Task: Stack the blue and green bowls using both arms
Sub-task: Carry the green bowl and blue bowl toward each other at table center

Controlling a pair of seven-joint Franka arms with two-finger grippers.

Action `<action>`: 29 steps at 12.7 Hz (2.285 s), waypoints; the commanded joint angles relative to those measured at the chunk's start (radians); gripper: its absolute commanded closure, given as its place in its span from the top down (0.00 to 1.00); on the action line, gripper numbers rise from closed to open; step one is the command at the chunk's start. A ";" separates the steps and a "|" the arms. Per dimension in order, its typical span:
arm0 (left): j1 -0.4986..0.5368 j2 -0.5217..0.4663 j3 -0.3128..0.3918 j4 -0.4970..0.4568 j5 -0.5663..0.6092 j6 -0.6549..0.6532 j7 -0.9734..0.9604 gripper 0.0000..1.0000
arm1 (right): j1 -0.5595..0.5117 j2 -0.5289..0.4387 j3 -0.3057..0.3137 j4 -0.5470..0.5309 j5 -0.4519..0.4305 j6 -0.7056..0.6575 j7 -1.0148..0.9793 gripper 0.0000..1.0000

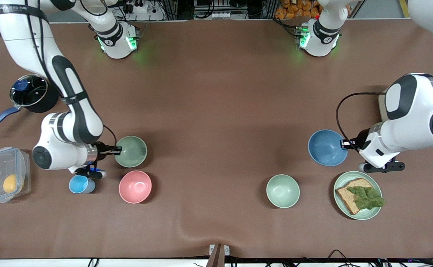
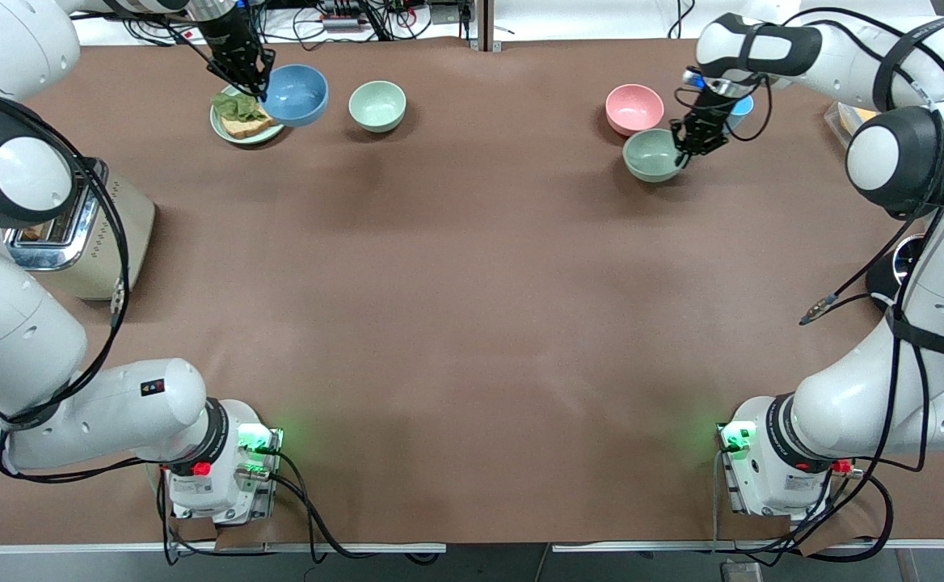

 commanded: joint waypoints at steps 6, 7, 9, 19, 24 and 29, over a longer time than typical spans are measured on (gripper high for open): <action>-0.013 -0.040 -0.117 0.004 -0.023 -0.044 -0.212 0.00 | 0.145 -0.010 0.060 0.063 0.247 0.043 0.341 0.06; -0.014 -0.040 -0.129 0.003 -0.026 -0.042 -0.223 0.00 | 0.177 -0.007 0.060 0.063 0.256 0.097 0.399 0.01; -0.019 -0.038 -0.154 -0.001 -0.016 -0.035 -0.315 0.00 | 0.266 0.013 0.060 0.063 0.259 0.198 0.515 0.00; -0.070 -0.030 -0.163 -0.031 -0.023 -0.010 -0.381 0.00 | 0.507 0.134 0.059 0.061 0.305 0.559 0.707 0.00; -0.109 -0.023 -0.172 -0.065 -0.027 0.019 -0.436 0.00 | 0.521 0.168 0.056 0.061 0.296 0.585 0.704 0.51; -0.125 -0.023 -0.174 -0.063 -0.023 0.034 -0.439 0.00 | 0.508 0.139 0.051 0.061 0.293 0.578 0.703 1.00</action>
